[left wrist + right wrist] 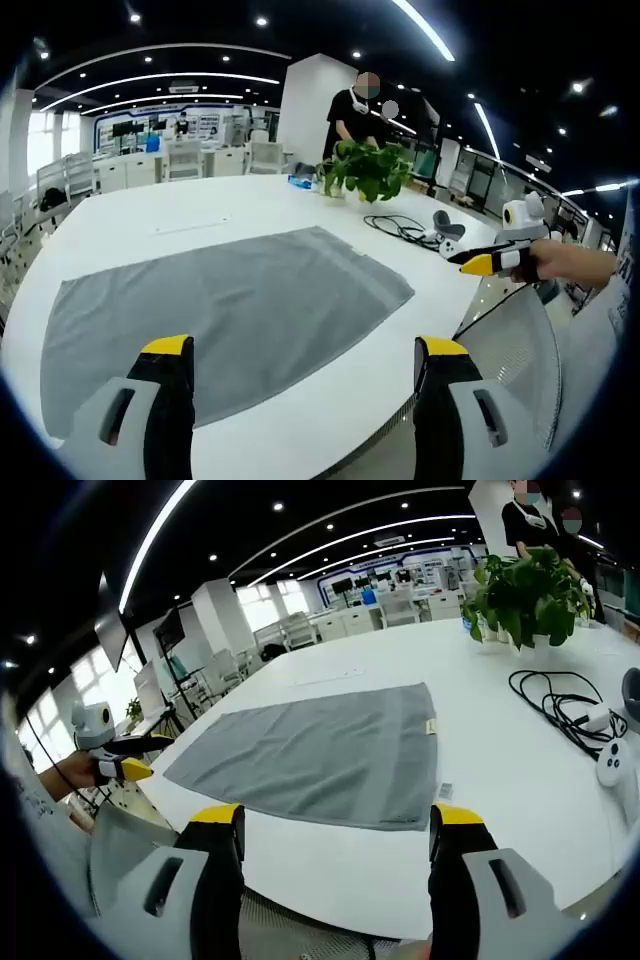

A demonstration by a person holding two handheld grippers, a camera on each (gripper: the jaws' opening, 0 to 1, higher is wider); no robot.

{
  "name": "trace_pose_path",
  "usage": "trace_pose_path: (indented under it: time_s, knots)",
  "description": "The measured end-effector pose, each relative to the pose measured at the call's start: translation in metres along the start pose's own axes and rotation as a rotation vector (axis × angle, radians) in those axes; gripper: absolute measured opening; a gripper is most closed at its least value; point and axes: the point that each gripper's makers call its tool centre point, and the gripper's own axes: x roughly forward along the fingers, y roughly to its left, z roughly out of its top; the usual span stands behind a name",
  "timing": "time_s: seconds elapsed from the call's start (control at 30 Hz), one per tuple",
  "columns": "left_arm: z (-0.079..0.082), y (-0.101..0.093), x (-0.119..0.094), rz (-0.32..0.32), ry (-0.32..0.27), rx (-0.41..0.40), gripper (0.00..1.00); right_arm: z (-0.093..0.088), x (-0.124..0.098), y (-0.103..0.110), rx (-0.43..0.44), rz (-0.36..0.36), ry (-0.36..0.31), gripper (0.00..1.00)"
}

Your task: Fold the towel on the table until its edges align and the towel forms a compact rectangular stack.

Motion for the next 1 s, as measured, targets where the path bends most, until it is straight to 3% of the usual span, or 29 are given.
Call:
trace_pose_path:
  time_s: [0.13, 0.33, 0.53, 0.73, 0.83, 1.0]
  knots:
    - [0.002, -0.011, 0.009, -0.07, 0.04, 0.045, 0.9, 0.017, -0.001, -0.015, -0.027, -0.023, -0.013, 0.75]
    - [0.008, -0.023, 0.027, -0.106, 0.077, 0.162, 0.89, 0.037, 0.003, -0.033, -0.054, -0.047, -0.029, 0.74]
    - [-0.001, -0.04, 0.05, -0.179, 0.142, 0.273, 0.89, 0.054, 0.01, -0.049, -0.068, -0.058, -0.044, 0.74]
    - [0.003, -0.053, 0.068, -0.206, 0.147, 0.292, 0.88, 0.065, 0.021, -0.06, -0.091, -0.053, -0.031, 0.74]
    - [0.016, -0.057, 0.077, -0.207, 0.086, 0.235, 0.88, 0.072, 0.029, -0.063, -0.097, -0.043, -0.032, 0.73]
    - [0.023, -0.059, 0.098, -0.205, 0.08, 0.299, 0.87, 0.083, 0.043, -0.067, -0.113, -0.029, -0.037, 0.72]
